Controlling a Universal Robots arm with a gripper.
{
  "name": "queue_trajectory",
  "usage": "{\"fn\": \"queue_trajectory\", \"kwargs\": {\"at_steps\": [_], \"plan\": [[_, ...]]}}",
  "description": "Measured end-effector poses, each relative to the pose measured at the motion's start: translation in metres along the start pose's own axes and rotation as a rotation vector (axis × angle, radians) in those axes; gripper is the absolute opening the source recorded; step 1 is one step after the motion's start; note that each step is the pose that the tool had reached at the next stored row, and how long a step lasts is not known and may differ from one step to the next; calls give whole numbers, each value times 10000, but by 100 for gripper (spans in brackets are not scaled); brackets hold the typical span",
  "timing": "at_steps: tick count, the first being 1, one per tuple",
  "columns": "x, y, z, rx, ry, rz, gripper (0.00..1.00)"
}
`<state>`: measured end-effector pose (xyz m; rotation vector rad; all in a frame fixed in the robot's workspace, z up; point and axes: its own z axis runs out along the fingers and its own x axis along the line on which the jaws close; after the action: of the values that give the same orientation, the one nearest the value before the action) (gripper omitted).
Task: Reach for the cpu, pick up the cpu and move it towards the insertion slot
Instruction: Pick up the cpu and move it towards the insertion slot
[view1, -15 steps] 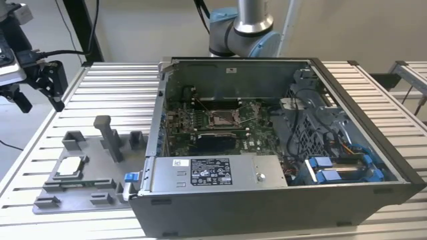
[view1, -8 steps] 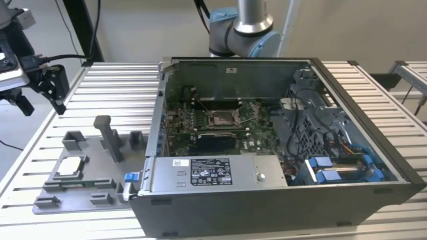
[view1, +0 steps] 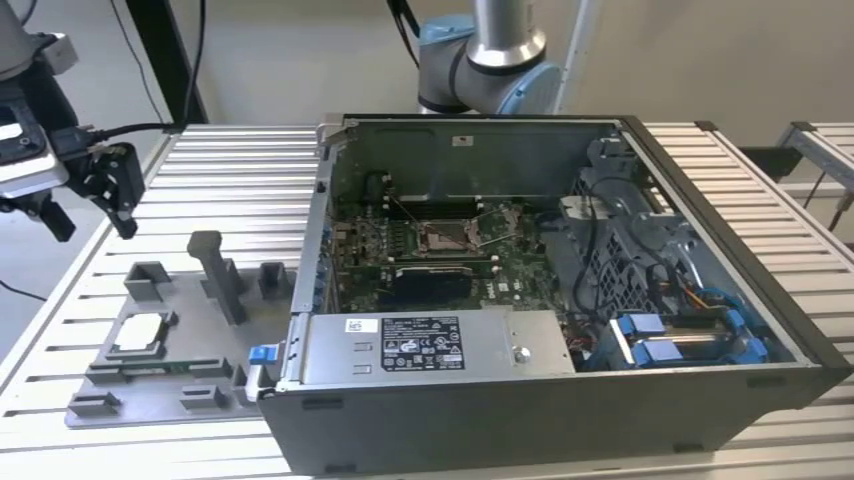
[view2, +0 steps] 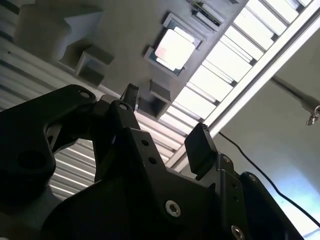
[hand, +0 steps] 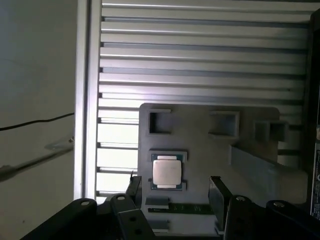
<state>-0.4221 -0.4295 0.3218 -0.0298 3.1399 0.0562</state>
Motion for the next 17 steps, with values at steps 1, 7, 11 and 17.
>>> {"fn": "queue_trajectory", "kwargs": {"at_steps": [1, 7, 11, 17], "plan": [[1, 0, 18, 0, -15, -1, 100], [4, -4, 107, -6, -34, -4, 100], [6, -6, 156, -6, -34, -4, 100], [7, -10, 259, -4, -33, -4, 100]]}}
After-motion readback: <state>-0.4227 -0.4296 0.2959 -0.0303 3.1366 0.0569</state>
